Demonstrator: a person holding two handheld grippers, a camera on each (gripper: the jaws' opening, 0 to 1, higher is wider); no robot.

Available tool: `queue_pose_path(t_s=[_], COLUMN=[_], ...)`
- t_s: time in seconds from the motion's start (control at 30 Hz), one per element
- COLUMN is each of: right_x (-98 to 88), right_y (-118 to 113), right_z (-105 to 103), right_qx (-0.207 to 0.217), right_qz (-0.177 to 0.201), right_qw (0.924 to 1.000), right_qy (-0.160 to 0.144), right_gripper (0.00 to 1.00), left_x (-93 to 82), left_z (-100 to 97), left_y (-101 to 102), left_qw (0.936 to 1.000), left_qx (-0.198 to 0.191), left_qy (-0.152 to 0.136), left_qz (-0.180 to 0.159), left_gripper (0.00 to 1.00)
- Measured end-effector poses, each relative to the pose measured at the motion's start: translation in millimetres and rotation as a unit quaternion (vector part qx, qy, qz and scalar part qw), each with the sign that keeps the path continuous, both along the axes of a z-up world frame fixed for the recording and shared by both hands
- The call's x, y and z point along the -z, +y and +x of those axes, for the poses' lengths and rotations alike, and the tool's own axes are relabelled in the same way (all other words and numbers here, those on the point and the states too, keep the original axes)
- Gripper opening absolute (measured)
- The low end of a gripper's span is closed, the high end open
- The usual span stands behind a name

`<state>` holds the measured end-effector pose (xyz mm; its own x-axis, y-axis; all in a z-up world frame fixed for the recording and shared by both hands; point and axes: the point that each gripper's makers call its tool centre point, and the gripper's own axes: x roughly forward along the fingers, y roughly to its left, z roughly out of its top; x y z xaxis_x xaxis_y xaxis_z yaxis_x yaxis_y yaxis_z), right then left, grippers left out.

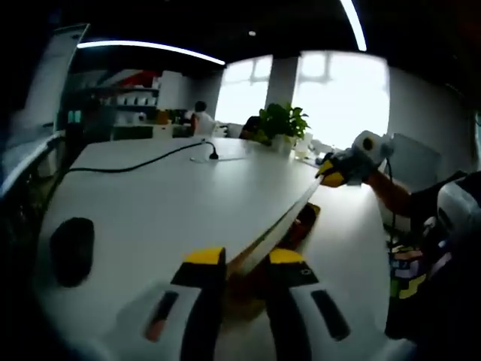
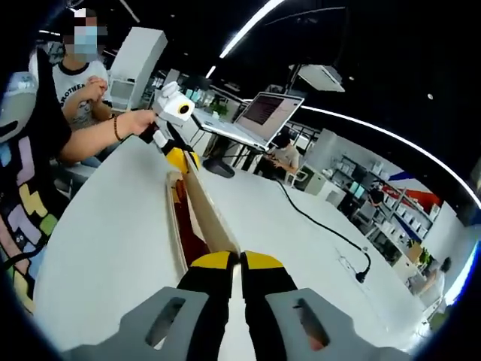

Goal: Arrange the utensils inside the cutlery case until each visible utensil rests in its matching compartment.

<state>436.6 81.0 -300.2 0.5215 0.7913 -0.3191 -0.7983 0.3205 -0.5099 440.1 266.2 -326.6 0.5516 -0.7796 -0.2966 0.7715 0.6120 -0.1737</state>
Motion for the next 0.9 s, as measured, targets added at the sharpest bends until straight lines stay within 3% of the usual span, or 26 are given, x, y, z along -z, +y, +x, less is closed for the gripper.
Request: queue_pose_path(t_s=[0.07, 0.13, 0.23, 0.67, 0.9], right_x=[-1.0, -1.6, -0.3, 6.0, 7.4], right_y=[-4, -4, -3, 4, 2], right_z=[2, 0, 3, -5, -5], right_qx=[0.009, 0.006, 0.009, 0.004, 0.001], right_qz=[-0.010, 0.006, 0.008, -0.019, -0.020], right_qw=[0.9996, 0.9999, 0.9997, 0.9950, 0.9931], right_qy=[-0.025, -0.014, -0.023, -0.098, -0.115], right_gripper=[0.03, 0.03, 0.03, 0.03, 0.03], left_x=[-9.3, -14.5, -17.6, -1.8, 1.0], left_z=[-5.5, -7.7, -7.5, 3.2, -4.9], left_y=[-4, -3, -3, 16, 18], left_qw=[0.9996, 0.9996, 0.9995, 0.9989, 0.9995], left_qx=[0.006, -0.001, -0.010, -0.047, -0.026], left_qy=[0.004, -0.001, -0.003, 0.002, 0.003], left_qz=[-0.026, -0.027, -0.029, 0.008, 0.020], left_gripper=[0.19, 0.19, 0.20, 0.18, 0.18])
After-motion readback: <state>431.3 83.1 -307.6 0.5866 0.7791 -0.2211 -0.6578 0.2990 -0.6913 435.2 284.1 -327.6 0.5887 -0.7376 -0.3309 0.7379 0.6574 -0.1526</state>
